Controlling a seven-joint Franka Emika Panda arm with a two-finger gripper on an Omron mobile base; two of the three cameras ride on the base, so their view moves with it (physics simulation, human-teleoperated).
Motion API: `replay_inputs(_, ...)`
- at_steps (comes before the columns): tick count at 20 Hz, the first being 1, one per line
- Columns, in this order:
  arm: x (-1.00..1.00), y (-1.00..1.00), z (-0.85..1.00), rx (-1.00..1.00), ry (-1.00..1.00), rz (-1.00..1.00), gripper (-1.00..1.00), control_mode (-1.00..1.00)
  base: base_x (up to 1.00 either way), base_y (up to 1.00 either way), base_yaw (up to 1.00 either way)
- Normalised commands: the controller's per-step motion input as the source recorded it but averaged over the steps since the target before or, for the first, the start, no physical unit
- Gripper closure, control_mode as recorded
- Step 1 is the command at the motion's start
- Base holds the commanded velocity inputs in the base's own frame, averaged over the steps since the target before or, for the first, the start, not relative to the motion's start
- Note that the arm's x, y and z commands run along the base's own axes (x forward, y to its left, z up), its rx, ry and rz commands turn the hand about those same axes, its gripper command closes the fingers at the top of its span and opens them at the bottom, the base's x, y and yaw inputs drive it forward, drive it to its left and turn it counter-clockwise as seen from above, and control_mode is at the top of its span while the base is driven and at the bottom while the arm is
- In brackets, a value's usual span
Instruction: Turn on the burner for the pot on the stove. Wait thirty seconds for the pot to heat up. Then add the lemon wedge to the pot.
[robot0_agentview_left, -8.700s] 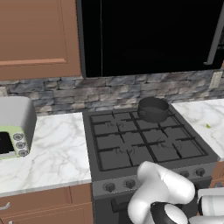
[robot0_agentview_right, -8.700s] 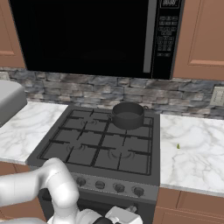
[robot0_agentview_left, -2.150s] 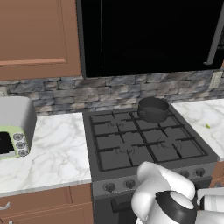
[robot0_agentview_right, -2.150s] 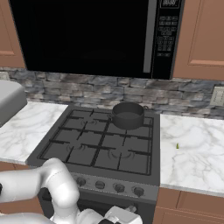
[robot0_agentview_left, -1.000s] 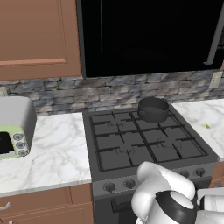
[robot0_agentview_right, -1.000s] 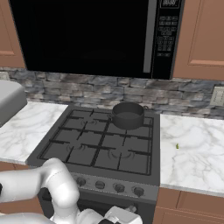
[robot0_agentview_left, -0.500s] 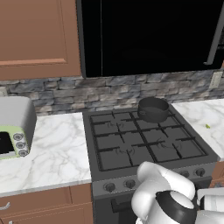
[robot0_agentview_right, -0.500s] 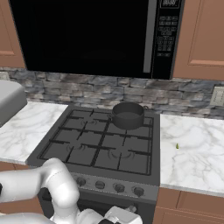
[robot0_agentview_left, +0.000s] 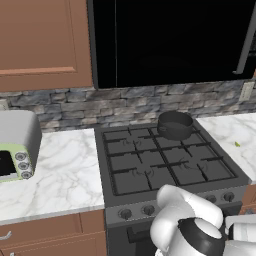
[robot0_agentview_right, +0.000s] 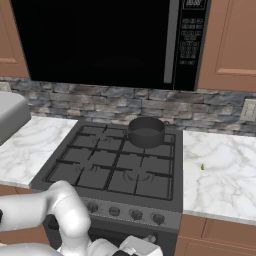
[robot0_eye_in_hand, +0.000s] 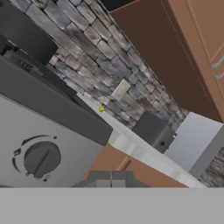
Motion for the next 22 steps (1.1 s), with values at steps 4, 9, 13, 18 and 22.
replay_inputs(4, 0.00, 0.00, 0.00, 0.00, 0.00, 0.00, 1.00, -1.00, 0.00, 0.00, 0.00)
replay_inputs(9, 0.00, 0.00, 0.00, 0.00, 0.00, 0.00, 1.00, -1.00, 0.00, 0.00, 0.00)
replay_inputs(13, 0.00, 0.00, 0.00, 0.00, 0.00, 0.00, 1.00, -1.00, 0.00, 0.00, 0.00)
replay_inputs(18, 0.00, 0.00, 0.00, 0.00, 0.00, 0.00, 1.00, -1.00, 0.00, 0.00, 0.00)
replay_inputs(22, 0.00, 0.00, 0.00, 0.00, 0.00, 0.00, 1.00, -1.00, 0.00, 0.00, 0.00)
